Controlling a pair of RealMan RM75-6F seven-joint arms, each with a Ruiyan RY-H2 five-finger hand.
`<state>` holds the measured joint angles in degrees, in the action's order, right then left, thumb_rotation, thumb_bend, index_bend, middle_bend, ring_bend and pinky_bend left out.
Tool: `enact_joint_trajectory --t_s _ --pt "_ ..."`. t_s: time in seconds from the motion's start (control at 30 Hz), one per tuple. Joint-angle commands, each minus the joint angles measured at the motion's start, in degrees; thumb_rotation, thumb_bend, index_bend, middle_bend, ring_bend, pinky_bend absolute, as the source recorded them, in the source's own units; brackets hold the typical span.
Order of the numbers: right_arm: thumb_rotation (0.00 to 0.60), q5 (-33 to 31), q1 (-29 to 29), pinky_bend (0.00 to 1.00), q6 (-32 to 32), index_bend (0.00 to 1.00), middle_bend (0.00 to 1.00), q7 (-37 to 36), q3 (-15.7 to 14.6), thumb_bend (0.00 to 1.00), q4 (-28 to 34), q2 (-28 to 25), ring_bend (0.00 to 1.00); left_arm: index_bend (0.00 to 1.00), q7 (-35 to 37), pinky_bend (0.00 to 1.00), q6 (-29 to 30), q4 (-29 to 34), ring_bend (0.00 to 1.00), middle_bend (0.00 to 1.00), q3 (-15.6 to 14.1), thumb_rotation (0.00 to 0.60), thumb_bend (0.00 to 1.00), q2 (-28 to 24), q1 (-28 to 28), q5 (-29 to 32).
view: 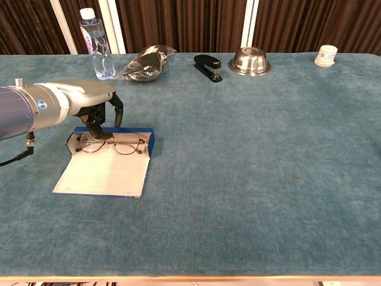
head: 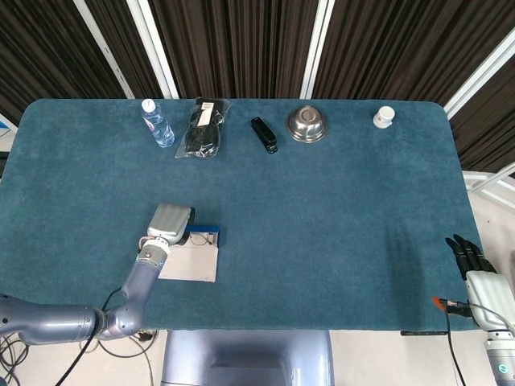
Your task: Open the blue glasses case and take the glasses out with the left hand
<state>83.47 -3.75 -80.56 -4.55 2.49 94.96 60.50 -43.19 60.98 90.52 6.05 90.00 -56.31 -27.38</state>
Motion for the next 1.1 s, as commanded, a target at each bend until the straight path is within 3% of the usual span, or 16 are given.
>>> enact_joint_trajectory --t_s 0.03,0.6,0.77,1.1 --pt "0.600 0.0 0.0 0.21 0.0 0.00 0.00 0.0 0.0 0.12 0.0 0.0 0.00 0.49 0.0 0.93 -0.1 -0.1 0.91 0.99 0.0 0.600 0.38 0.0 0.1 -0.1" --pt "0.600 -0.1 0.0 0.21 0.0 0.00 0.00 0.0 0.0 0.12 0.1 0.0 0.00 0.52 -0.8 0.93 2.0 0.8 0.91 0.99 1.2 0.600 0.40 -1.0 0.5 -1.6" --pt "0.600 -0.1 0.0 0.21 0.0 0.00 0.00 0.1 0.0 0.12 0.1 0.0 0.00 0.53 -3.1 0.93 6.8 -0.3 0.91 0.99 -1.1 0.600 0.40 -0.3 1.1 -8.5" --pt "0.600 -0.1 0.0 0.21 0.0 0.00 0.00 0.0 0.0 0.12 0.2 -0.1 0.00 0.53 -5.1 0.93 9.5 0.0 0.91 1.00 -1.4 0.600 0.40 0.3 2.7 -10.1"
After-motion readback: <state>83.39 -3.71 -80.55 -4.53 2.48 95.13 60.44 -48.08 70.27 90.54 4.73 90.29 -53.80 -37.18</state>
